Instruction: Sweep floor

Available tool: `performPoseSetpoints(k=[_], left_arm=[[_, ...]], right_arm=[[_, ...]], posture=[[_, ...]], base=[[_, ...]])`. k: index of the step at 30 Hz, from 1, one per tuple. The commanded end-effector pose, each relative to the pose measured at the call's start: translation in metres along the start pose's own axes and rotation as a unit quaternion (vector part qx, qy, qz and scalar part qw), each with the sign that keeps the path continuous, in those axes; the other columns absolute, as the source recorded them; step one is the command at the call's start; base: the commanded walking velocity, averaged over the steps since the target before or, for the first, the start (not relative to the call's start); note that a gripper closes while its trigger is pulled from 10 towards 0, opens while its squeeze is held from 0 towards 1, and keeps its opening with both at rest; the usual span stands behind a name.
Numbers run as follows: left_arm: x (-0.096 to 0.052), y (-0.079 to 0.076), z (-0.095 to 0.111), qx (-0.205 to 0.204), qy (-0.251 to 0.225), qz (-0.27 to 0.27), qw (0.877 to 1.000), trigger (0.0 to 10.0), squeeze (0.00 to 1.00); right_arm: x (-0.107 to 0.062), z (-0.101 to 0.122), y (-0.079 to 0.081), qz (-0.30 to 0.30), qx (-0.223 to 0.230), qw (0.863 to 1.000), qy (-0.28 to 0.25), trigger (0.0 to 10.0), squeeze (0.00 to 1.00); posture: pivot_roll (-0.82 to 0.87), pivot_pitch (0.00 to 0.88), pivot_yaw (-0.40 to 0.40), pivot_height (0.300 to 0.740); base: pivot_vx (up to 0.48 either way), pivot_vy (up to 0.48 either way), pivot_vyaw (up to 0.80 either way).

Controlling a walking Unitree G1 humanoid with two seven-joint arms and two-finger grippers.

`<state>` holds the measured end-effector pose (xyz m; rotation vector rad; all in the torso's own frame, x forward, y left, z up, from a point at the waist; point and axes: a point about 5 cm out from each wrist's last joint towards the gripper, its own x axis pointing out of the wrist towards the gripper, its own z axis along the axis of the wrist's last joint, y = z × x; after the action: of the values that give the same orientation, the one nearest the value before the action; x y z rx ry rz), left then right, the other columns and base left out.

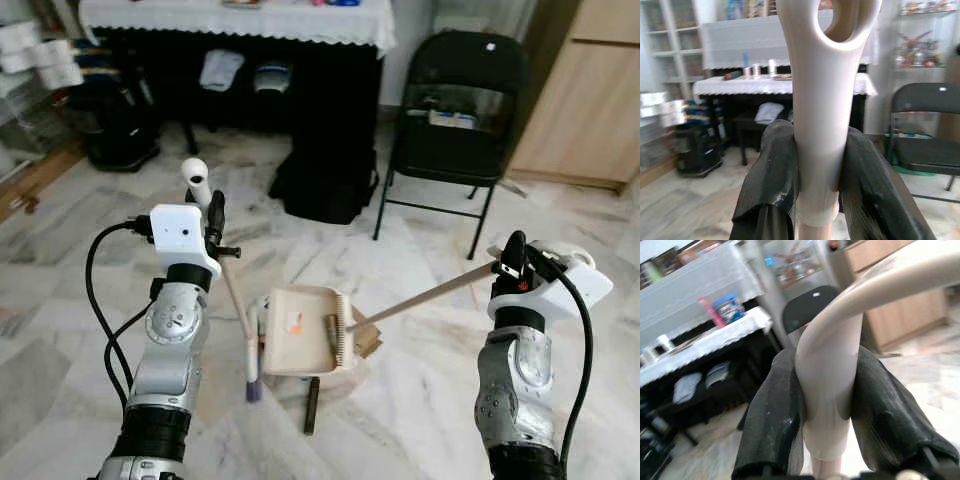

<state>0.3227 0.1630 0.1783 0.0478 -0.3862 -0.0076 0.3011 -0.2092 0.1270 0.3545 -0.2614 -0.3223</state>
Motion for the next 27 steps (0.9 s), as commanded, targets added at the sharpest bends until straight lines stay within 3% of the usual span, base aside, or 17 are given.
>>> performPoseSetpoints(k=[1, 27], left_arm=[[0.0032, 0.0020, 0.0065, 0.006, -0.020, 0.004, 1.000, 10.0, 0.00], [-0.0014, 0.0047, 0.0032, 0.023, -0.018, 0.022, 0.999, 10.0, 0.00]], right_arm=[[0.0033, 0.0107, 0.0092, 0.010, 0.022, 0.999, -0.026, 10.0, 0.00], [0.0079, 0.0147, 0.0103, 0.018, -0.003, 0.999, -0.035, 10.0, 0.00]], posture=[[0.06, 0.000, 0.015, 0.740], [0.06, 0.000, 0.015, 0.740]], base=[[0.000, 0.000, 0.80], [0.000, 0.000, 0.80]])
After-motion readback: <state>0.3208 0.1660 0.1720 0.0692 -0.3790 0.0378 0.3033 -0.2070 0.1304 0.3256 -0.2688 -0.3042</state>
